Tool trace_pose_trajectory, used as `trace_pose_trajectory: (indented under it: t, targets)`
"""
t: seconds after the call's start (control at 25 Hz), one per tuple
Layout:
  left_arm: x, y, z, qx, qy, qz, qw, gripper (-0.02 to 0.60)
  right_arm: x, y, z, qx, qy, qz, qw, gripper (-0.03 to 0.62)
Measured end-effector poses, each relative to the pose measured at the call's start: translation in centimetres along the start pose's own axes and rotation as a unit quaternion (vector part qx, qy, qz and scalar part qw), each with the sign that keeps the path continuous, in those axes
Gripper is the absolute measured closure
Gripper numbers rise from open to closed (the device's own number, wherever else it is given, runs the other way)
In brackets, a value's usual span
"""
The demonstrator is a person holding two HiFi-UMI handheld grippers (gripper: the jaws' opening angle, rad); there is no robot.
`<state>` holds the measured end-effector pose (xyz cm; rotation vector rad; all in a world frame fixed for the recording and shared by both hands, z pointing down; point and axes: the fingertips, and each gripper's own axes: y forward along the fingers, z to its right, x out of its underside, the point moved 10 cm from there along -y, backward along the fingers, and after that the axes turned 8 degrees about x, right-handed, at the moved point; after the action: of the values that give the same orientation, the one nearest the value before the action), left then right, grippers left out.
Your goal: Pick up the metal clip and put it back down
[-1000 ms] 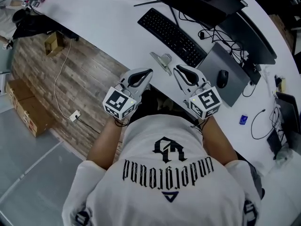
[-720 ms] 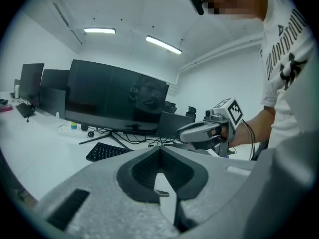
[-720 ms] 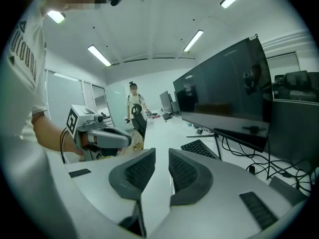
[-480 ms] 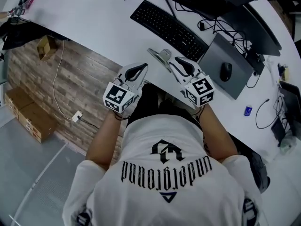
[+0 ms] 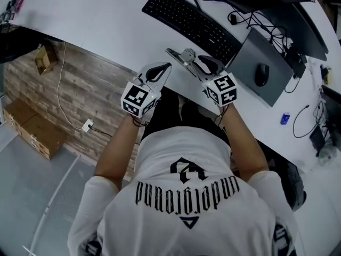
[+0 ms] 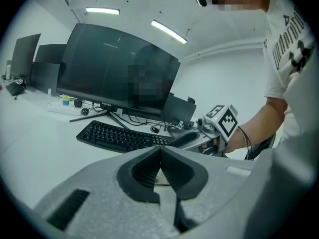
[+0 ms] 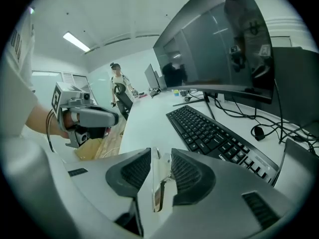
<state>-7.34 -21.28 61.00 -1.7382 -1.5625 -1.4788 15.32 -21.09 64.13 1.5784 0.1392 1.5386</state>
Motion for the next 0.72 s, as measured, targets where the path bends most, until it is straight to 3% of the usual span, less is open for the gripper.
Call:
trace_pose_trajectory:
  t: [0.4, 0.72]
  targets:
    - [1.9, 1.9, -2.4, 0.016, -0.019, -0.017, 0.9995, 0.569, 2.7, 3.6, 0.9, 0.001, 0.009, -0.042, 0.999, 0.487]
    - [2.8, 2.0, -2.9, 0.018, -0.031, -0.025, 0.999, 0.569, 3.4, 5.1, 0.9, 0.001, 0.018, -0.046, 0.999, 0.487]
